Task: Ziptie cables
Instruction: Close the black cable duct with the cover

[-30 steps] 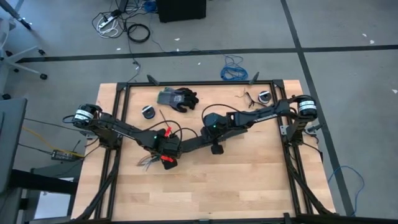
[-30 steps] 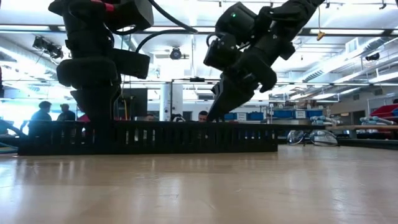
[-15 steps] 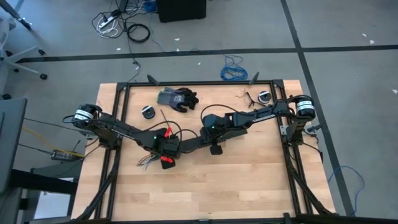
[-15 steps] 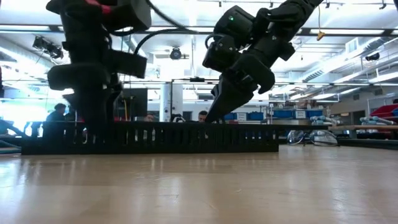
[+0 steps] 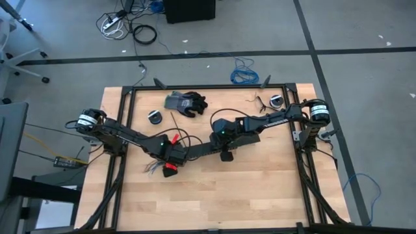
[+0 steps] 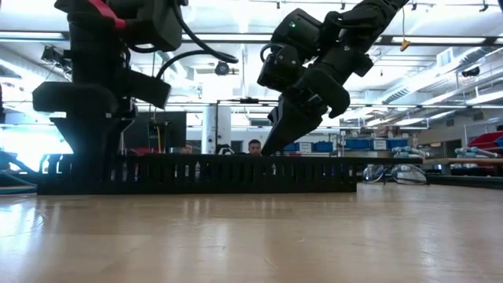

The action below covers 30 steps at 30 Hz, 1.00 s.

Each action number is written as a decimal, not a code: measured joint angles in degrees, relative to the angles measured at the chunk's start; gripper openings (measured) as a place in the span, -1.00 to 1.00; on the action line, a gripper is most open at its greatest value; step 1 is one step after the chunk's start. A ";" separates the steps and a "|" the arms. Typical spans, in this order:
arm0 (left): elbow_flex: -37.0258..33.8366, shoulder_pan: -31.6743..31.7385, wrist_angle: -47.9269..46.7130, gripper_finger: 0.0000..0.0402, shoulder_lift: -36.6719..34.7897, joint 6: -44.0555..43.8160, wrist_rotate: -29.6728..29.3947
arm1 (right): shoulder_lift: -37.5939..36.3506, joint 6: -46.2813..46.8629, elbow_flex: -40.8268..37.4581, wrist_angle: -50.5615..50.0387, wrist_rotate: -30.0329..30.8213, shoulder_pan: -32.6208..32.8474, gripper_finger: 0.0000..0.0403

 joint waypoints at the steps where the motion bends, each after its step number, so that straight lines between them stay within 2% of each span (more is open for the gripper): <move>1: 0.00 0.02 0.14 0.46 0.27 0.36 -0.02 | 0.01 -0.05 0.00 0.04 -0.27 -0.01 -1.00; 8: 0.35 0.08 -0.02 0.09 4.00 3.21 -0.11 | 0.06 -0.63 -0.12 0.31 -2.26 -0.06 -1.00; 12: 0.39 0.08 -0.08 -0.03 4.33 3.61 -0.69 | 0.08 -0.67 -0.20 0.69 -3.05 -0.17 -1.00; 18: 1.80 0.08 -0.73 -0.04 4.60 4.83 -1.26 | 0.32 -1.54 -0.34 3.30 -5.85 -1.07 -1.00; 30: 1.90 0.05 -0.21 -0.03 4.66 5.72 -2.65 | 9.05 -1.09 4.83 9.89 -12.79 -2.03 -1.00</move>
